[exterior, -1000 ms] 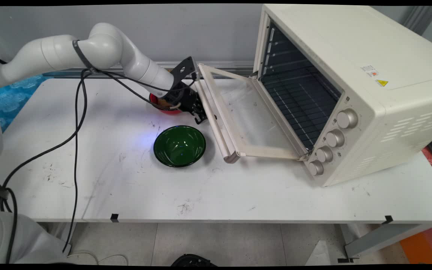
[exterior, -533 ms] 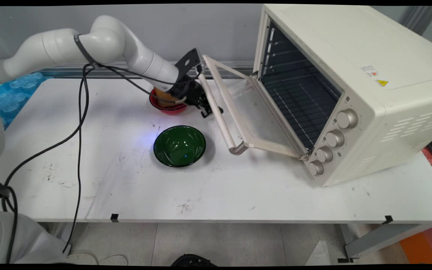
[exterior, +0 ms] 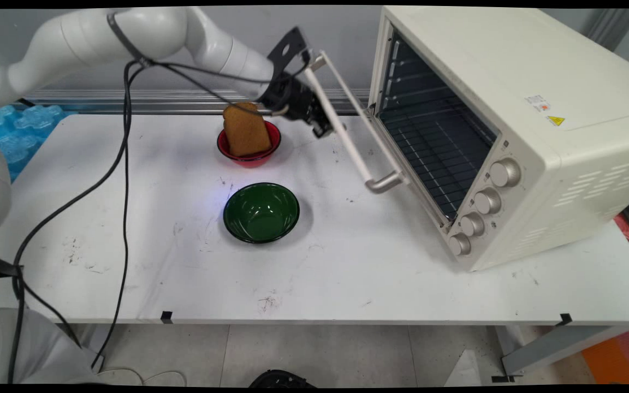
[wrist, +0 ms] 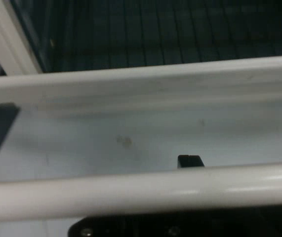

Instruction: Close the oven

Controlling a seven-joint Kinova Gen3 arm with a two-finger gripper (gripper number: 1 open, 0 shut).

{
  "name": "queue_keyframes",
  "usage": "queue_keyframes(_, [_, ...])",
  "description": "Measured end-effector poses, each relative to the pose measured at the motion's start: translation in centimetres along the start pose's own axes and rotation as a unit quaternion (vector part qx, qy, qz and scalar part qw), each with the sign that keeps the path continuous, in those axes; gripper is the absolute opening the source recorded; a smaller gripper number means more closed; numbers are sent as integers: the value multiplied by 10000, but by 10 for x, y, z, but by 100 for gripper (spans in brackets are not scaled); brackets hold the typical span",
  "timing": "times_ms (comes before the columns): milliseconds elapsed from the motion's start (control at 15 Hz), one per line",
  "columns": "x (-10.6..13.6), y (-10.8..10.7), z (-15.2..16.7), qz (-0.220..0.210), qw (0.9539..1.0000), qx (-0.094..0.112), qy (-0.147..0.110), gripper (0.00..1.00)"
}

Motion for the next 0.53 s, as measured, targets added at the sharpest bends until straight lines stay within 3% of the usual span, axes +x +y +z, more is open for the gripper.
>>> queue_keyframes(267, [34,-7,-12,15,9996,87,263,0])
queue_keyframes(533, [51,-9,-24,53,9990,132,415,0])
